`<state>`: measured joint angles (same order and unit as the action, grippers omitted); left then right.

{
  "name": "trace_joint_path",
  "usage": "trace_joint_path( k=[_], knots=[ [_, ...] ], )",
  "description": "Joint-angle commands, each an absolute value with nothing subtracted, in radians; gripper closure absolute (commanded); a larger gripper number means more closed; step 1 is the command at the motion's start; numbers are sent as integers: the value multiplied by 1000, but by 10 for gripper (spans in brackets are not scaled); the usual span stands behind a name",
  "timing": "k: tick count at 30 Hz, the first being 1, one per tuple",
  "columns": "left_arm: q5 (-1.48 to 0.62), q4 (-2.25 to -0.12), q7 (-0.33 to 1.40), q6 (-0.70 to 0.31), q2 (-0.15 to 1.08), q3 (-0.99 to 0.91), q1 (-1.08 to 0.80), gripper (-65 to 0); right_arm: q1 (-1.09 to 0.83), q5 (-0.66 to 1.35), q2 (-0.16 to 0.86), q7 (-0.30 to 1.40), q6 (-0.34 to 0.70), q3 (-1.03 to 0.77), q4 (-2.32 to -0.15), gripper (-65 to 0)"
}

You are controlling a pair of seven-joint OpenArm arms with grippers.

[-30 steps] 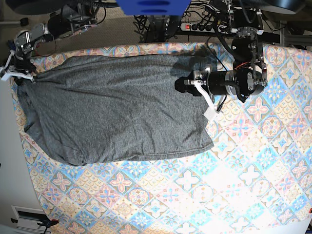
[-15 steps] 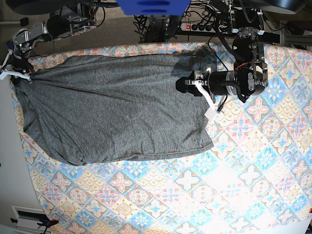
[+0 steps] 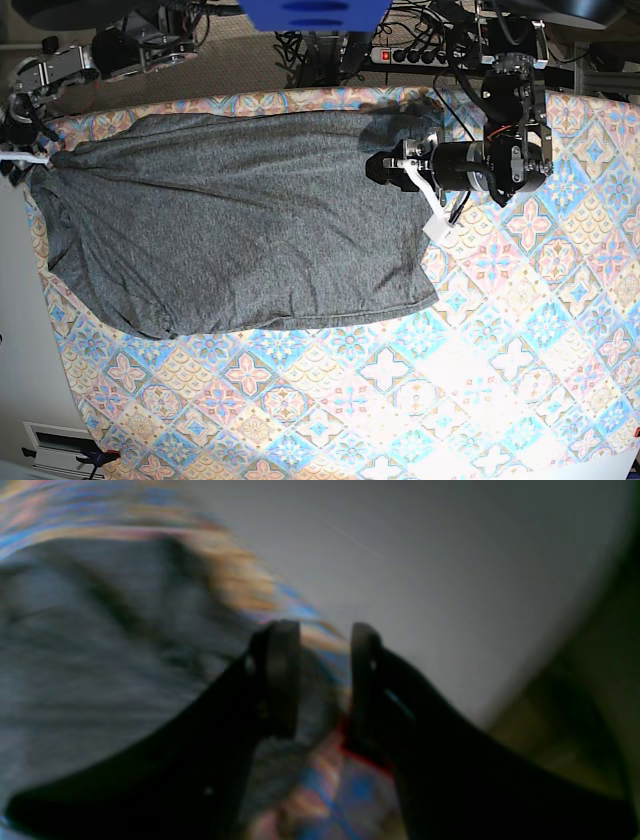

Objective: Layout the t-shirt on the table in an organized manner, then fold the t-shirt properly
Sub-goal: 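Press the shirt with the left gripper while the right gripper tugs its corner, then grasp the shirt's edge corner with the left gripper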

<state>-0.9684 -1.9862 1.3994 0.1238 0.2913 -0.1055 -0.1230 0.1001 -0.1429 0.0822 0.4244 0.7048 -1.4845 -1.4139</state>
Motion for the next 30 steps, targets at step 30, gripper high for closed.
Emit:
trace_joint_path(
  k=[30],
  knots=[
    [-733,-2009,1130,127,501,231,-128,-180,68,-137,94,403,698,-1484,-1469,-172]
  ],
)
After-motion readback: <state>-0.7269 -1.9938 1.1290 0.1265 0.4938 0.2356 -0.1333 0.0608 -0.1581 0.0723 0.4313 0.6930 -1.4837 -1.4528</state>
